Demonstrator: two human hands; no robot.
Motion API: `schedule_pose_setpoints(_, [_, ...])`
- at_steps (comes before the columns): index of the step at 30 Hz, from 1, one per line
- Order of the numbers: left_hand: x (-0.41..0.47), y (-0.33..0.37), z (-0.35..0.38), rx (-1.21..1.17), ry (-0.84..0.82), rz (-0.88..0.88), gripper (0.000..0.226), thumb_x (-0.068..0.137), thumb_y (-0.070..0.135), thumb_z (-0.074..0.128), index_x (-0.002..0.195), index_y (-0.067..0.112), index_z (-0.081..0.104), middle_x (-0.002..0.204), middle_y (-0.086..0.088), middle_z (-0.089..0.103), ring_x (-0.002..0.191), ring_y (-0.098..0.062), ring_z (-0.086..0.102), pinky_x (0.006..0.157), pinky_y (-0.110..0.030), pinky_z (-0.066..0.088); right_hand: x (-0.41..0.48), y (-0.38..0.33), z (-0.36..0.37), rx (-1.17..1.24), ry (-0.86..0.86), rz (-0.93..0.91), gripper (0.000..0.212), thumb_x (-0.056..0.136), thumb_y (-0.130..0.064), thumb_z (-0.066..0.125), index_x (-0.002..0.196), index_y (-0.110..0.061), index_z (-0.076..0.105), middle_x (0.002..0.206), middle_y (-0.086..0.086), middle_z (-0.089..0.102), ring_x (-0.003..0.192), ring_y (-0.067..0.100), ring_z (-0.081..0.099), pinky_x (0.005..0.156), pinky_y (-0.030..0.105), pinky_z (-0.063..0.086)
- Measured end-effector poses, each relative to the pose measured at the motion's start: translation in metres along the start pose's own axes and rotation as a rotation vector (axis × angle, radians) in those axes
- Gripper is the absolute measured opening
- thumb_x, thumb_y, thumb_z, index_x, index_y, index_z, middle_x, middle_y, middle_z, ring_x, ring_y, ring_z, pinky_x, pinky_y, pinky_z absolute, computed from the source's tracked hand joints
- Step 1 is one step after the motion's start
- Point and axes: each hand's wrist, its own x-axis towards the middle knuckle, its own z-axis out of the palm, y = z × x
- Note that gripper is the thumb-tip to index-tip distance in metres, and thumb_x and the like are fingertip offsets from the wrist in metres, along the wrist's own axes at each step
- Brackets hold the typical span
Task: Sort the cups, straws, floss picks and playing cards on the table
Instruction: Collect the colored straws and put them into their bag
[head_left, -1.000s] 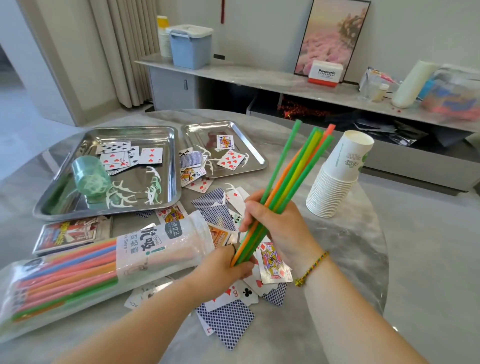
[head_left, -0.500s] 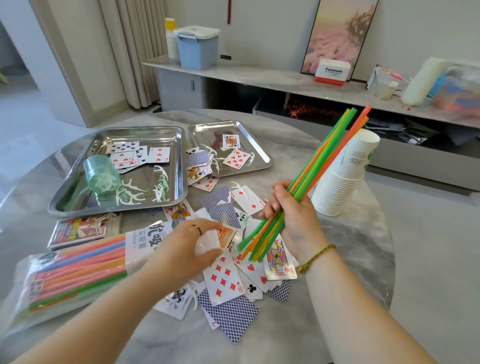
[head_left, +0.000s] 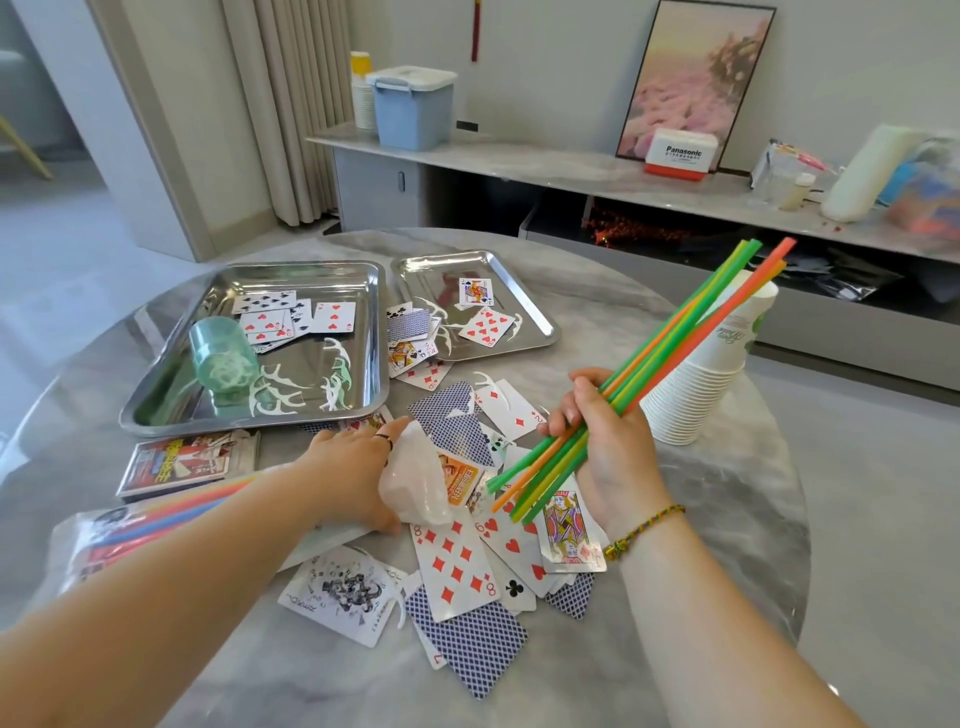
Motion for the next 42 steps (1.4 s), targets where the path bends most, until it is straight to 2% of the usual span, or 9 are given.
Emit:
schedule_pose_setpoints(4, [-0.014,-0.003,-0.008,-0.076,0.208,0.053,0.093,0.073,0.044,0.065,0.144,0.029,0.007,0.121,0.005,0.056,0.111,-0.016,0.053,0.089,-0.024,0.036,0.002,0.000,0.002,0.016,0.025,0.008,0.023,0.096,-0.005,0.038,0.078,-0.015,0.050,0.044,-0.007,0.041,0.041,0.005,0.047,0.055,0.024,0.050])
schedule_pose_setpoints(8, [-0.045,-0.004,-0.017,-0.220,0.382,0.107,0.086,0.071,0.043,0.068,0.140,0.038,0.017,0.099,0.011,0.057,0.094,-0.013,0.055,0.072,-0.019,0.033,-0.003,-0.008,0.007,0.145,0.031,-0.005,0.023,0.096,-0.005,0.037,0.079,-0.014,0.050,0.045,-0.007,0.040,0.040,0.006,0.046,0.056,0.027,0.049])
schedule_pose_setpoints(18, [-0.085,0.012,-0.015,-0.316,0.420,0.203,0.099,0.065,0.050,0.072,0.140,0.040,0.008,0.138,0.016,0.036,0.127,-0.007,0.033,0.103,-0.017,0.018,-0.031,-0.038,0.017,0.480,0.044,-0.016,0.025,0.096,-0.009,0.038,0.075,-0.013,0.049,0.043,-0.006,0.039,0.038,0.008,0.044,0.049,0.017,0.048])
schedule_pose_setpoints(22, [-0.086,0.021,-0.014,-0.338,0.437,0.225,0.104,0.041,0.073,0.041,0.135,0.045,0.008,0.132,0.017,0.042,0.125,-0.008,0.036,0.100,-0.015,0.018,-0.038,-0.040,0.018,0.441,0.019,-0.039,0.024,0.096,-0.009,0.038,0.075,-0.013,0.048,0.043,-0.006,0.039,0.039,0.008,0.045,0.049,0.018,0.049])
schedule_pose_setpoints(26, [-0.087,0.024,-0.013,-0.373,0.547,0.219,0.103,0.047,0.067,0.054,0.138,0.041,0.013,0.132,0.015,0.042,0.127,-0.012,0.036,0.100,-0.016,0.016,-0.042,-0.042,0.021,0.385,0.013,-0.098,0.024,0.096,-0.008,0.038,0.074,-0.012,0.047,0.044,-0.006,0.038,0.041,0.007,0.045,0.053,0.021,0.051])
schedule_pose_setpoints(29, [-0.087,0.025,-0.012,-0.354,0.595,0.201,0.106,0.041,0.069,0.037,0.140,0.032,0.024,0.130,0.010,0.048,0.123,-0.017,0.042,0.097,-0.018,0.016,-0.043,-0.040,0.021,0.357,0.038,-0.115,0.025,0.095,-0.006,0.038,0.073,-0.012,0.047,0.043,-0.007,0.038,0.039,0.006,0.043,0.051,0.021,0.050])
schedule_pose_setpoints(32, [-0.082,0.027,-0.008,-0.285,0.640,0.205,0.100,0.044,0.066,0.041,0.135,0.022,0.040,0.116,0.003,0.061,0.108,-0.024,0.057,0.092,-0.027,0.026,-0.046,-0.037,0.023,0.368,0.024,-0.086,0.024,0.095,-0.006,0.039,0.074,-0.012,0.047,0.044,-0.006,0.038,0.040,0.007,0.043,0.051,0.021,0.049])
schedule_pose_setpoints(39, [-0.080,0.035,-0.007,-0.289,0.344,0.262,0.107,0.034,0.074,0.032,0.129,0.049,-0.010,0.139,0.019,0.029,0.130,-0.006,0.025,0.103,-0.013,0.010,-0.042,-0.035,0.022,0.540,0.059,0.036,0.024,0.096,-0.010,0.039,0.073,-0.012,0.047,0.043,-0.006,0.037,0.038,0.008,0.040,0.048,0.016,0.047])
schedule_pose_setpoints(42, [-0.079,0.038,-0.008,-0.344,0.337,0.256,0.114,0.033,0.075,0.037,0.134,0.048,-0.009,0.140,0.020,0.026,0.130,-0.003,0.022,0.103,-0.013,0.011,-0.037,-0.032,0.019,0.641,0.115,0.081,0.025,0.097,-0.012,0.038,0.074,-0.013,0.046,0.041,-0.006,0.036,0.036,0.008,0.038,0.049,0.016,0.047])
